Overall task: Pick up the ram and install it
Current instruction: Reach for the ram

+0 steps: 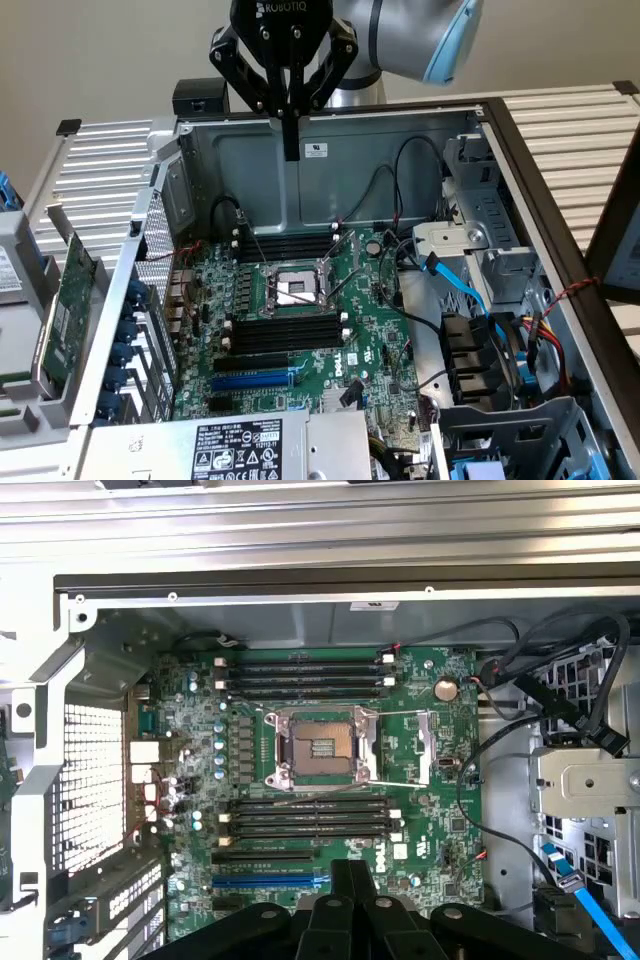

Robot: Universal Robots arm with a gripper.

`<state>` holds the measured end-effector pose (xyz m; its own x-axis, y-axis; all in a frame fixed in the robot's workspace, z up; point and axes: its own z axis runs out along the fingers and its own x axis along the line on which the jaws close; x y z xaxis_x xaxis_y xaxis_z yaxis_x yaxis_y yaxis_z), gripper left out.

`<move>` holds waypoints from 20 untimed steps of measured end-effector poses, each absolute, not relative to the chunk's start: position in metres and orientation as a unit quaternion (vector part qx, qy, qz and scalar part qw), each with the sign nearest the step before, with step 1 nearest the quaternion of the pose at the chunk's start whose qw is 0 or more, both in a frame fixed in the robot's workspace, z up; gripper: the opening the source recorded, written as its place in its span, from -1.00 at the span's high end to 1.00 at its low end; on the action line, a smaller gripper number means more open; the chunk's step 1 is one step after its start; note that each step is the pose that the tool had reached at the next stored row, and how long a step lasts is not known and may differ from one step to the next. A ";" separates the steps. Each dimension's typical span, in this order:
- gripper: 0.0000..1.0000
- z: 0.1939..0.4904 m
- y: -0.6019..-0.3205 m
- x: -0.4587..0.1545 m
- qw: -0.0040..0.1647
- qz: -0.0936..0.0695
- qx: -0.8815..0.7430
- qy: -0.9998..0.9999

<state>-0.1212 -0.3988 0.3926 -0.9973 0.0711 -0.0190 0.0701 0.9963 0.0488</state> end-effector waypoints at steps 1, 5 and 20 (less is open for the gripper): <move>0.79 0.393 -0.399 -0.121 0.010 0.024 0.035 0.999; 0.79 0.393 -0.399 -0.124 0.010 0.024 0.035 0.999; 0.79 0.393 -0.399 -0.190 0.010 0.024 0.035 0.999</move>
